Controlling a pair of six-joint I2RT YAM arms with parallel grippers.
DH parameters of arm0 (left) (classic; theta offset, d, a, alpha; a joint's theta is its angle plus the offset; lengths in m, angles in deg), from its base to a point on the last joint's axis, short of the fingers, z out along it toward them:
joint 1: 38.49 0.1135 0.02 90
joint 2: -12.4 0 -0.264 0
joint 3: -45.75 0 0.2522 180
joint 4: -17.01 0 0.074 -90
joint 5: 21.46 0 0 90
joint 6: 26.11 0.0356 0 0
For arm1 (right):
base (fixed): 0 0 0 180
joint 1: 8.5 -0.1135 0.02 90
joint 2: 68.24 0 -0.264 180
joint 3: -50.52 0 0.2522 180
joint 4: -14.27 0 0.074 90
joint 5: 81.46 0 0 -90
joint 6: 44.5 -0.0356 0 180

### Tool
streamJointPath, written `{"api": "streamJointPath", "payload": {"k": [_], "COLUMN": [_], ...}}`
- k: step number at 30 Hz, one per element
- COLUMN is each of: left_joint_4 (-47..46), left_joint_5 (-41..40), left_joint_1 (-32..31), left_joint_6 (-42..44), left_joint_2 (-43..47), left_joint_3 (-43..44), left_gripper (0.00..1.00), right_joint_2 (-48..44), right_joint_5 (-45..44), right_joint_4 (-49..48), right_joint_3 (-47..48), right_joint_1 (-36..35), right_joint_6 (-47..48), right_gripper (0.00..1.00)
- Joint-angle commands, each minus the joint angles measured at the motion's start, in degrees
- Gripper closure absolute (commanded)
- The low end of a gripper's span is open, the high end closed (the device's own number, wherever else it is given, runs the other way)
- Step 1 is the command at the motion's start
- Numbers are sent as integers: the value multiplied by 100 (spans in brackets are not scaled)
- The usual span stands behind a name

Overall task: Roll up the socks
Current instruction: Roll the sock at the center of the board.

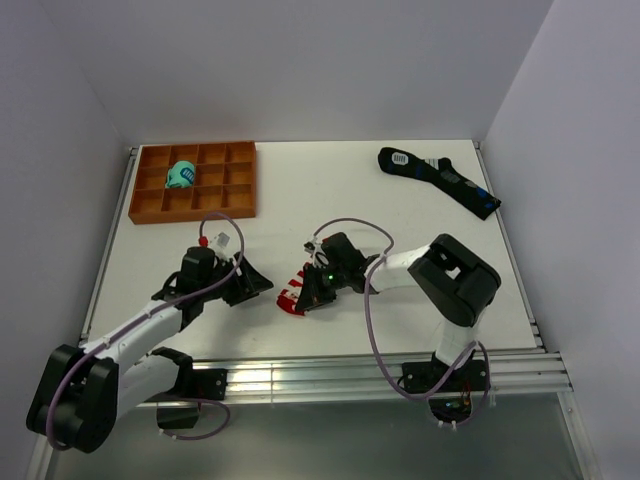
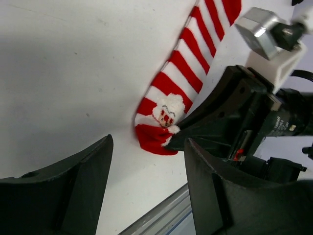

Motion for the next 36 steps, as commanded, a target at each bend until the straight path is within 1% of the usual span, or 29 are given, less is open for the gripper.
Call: {"api": "streamJointPath", "payload": {"k": [1, 3, 4, 7, 11, 13, 14, 15, 16, 17, 18, 20, 22, 23, 25, 26, 28, 31, 34, 36], "left_joint_4": [-401, -760, -927, -1341, -1237, -1078, -1122, -1087, -843, -719, -735, -596, -560, -464, -428, -454, -568, -823, -1007, -1243], "left_joint_5": [-115, -301, -344, -626, -1178, -1329, -1268, -1468, -1635, -1793, -1804, -2075, -2277, -2461, -2664, -2691, -2648, -2359, -2121, -1892], "left_joint_1": [-176, -369, -396, -519, -712, -800, -861, -897, -993, -1185, -1257, -1502, -1722, -1984, -2223, -2355, -2417, -2418, -2418, -2418], "left_joint_6": [-47, -152, -187, -170, 102, 251, 278, 296, 322, 366, 427, 410, 480, 489, 559, 559, 577, 542, 384, 122], "left_joint_2": [473, 772, 860, 1185, 1353, 1388, 1397, 1406, 1397, 1301, 1222, 924, 617, 537, 317, 273, 185, -17, -316, -395], "left_joint_3": [-168, -404, -510, -880, -1117, -1179, -1162, -1092, -1004, -908, -811, -679, -459, -371, -178, -142, -159, -177, -54, -54], "left_gripper": [35, 33, 30, 30, 30, 31, 31, 31, 32, 32, 33, 36, 41, 41, 43, 44, 43, 35, 31, 30], "right_joint_2": [207, 251, 277, 417, 505, 541, 558, 576, 585, 611, 620, 707, 734, 760, 813, 822, 848, 866, 918, 936], "right_joint_5": [592, 907, 1049, 1462, 1674, 1779, 1771, 1771, 1788, 1797, 1797, 1893, 1946, 2016, 2201, 2227, 2307, 2385, 2438, 2447], "right_joint_4": [113, -79, -115, 24, 612, 736, 885, 912, 939, 974, 1009, 1036, 913, 843, 562, 518, 500, 552, 657, 772], "right_joint_3": [138, 77, 68, 120, 269, 314, 366, 384, 393, 419, 454, 498, 463, 411, 349, 340, 331, 358, 402, 446], "right_joint_1": [43, 139, 184, 394, 658, 746, 799, 825, 843, 861, 878, 887, 905, 905, 957, 975, 1028, 1098, 1151, 1160], "right_joint_6": [-349, -595, -744, -790, -544, -412, -359, -333, -298, -289, -297, -262, -367, -420, -586, -605, -614, -587, -483, -429], "right_gripper": [82, 82, 82, 83, 83, 83, 83, 83, 83, 83, 83, 83, 83, 83, 83, 83, 83, 83, 83, 83]}}
